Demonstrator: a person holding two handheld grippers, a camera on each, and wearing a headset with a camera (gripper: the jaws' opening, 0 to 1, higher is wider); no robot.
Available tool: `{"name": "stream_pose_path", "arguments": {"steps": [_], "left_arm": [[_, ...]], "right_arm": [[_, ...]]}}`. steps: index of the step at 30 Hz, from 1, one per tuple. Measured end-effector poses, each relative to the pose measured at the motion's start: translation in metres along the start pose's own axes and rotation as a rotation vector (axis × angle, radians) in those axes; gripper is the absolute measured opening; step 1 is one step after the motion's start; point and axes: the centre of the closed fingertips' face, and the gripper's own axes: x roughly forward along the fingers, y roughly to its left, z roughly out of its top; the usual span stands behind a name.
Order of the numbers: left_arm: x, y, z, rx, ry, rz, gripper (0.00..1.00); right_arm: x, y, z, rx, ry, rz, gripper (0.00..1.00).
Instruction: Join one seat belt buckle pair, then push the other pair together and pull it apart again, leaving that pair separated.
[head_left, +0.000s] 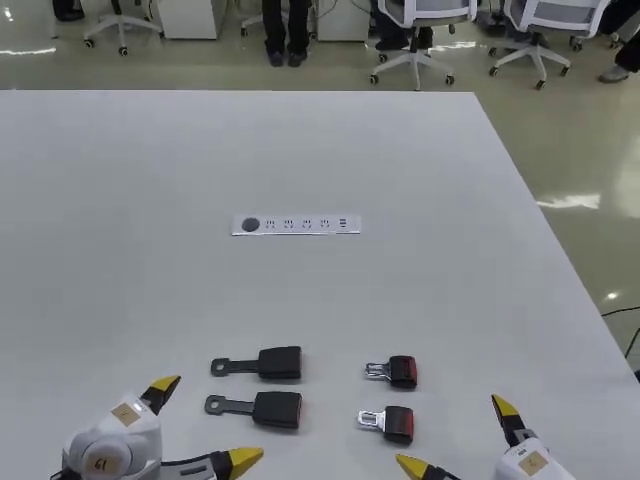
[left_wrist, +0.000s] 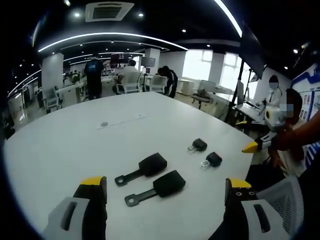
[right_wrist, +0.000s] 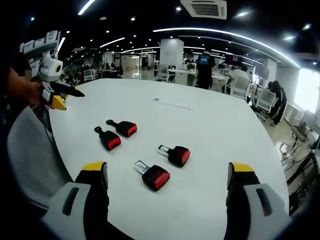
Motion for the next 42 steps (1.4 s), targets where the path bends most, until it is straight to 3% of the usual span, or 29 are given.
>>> {"name": "stream_pose_path", "arguments": {"steps": [6,24,30,38,42], "left_arm": [[0.002,0.001,-0.002,0.0,-0.001,0.0,1.0],[0.0,0.001,-0.002,0.01,0.001,-0.007,1.0],[0.0,0.002,-0.002,0.012,0.001,-0.009,1.0],[-0.002,0.003,-0.002,0.013,0.003,-0.007,1.0],[-0.002,0.003,-0.001,0.01,0.001,-0.004,1.0]], "right_arm": [[-0.001,0.003,0.005,-0.001,-0.001,-0.001,1.0],[-0.002,0.0,-0.005,-0.001,0.005,0.005,1.0],[-0.004,0.002,0.001,-0.005,0.002,0.007,1.0],[0.001,-0.004,-0.008,-0.007,0.005,0.012,1.0],[0.0,-0.002,-0.005,-0.006,0.004,0.012,1.0]]}}
